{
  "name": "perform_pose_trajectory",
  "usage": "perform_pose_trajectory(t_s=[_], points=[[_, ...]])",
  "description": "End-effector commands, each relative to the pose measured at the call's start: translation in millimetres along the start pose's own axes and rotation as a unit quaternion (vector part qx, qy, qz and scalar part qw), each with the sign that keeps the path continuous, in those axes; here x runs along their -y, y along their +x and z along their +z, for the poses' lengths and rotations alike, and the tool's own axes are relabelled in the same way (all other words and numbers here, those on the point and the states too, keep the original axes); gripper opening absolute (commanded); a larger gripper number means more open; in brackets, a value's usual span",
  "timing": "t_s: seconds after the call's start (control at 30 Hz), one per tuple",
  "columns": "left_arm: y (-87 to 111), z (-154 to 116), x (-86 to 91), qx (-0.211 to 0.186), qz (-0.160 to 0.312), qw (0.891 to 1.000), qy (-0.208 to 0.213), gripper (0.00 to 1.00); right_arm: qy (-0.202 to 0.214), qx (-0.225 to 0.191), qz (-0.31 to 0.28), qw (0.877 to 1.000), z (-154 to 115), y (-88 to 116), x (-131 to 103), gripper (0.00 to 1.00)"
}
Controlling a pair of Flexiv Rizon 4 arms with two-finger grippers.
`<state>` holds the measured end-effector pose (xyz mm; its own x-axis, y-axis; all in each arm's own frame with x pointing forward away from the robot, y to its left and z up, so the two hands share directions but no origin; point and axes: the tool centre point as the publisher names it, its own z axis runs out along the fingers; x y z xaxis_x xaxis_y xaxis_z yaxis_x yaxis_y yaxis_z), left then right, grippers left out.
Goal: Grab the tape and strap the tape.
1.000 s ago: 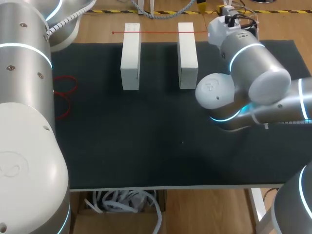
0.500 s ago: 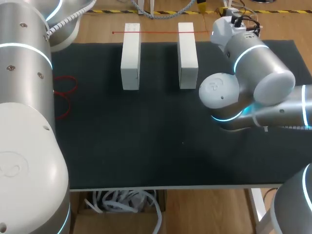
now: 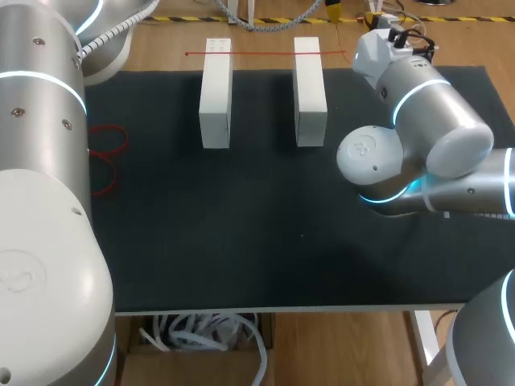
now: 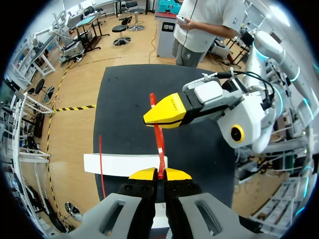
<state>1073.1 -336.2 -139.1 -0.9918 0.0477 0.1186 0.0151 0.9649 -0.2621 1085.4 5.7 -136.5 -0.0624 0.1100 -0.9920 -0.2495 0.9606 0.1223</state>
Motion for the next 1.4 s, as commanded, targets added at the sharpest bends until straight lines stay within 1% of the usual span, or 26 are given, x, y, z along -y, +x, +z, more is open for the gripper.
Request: perform_pose_trajectory(t_s=[0.03,0.17,0.5,0.67,0.8,1.0,1.4], points=[[-1.3,-1.5,1.5,-0.002,-0.001,1.0,-0.003,0.0,0.006,-0.001,-0.004,1.0,0.6,-2.0,1.4,0.0],[-1.3,-1.5,1.5,-0.002,-0.001,1.0,-0.003,0.0,0.007,-0.002,-0.008,1.0,0.5,-4.4,2.5,0.0],[-1.3,-1.5,1.5,-0.002,-0.001,1.0,-0.003,0.0,-0.007,-0.01,-0.024,1.0,3.2,-8.0,-3.0,0.0],[-1.3,-1.5,1.5,-0.002,-0.001,1.0,-0.003,0.0,-0.016,-0.018,-0.03,0.999,3.3,-5.6,-3.8,0.0],[-1.3,-1.5,1.5,-0.002,-0.001,1.0,-0.003,0.0,-0.019,-0.024,-0.035,0.999,3.1,-2.0,0.3,0.0],[-1.3,-1.5,1.5,-0.002,-0.001,1.0,-0.003,0.0,-0.018,-0.025,-0.036,0.999,2.2,-2.4,7.3,0.0],[-1.3,-1.5,1.5,-0.002,-0.001,1.0,-0.003,0.0,-0.021,-0.028,-0.031,0.999,8.1,1.4,5.3,0.0]])
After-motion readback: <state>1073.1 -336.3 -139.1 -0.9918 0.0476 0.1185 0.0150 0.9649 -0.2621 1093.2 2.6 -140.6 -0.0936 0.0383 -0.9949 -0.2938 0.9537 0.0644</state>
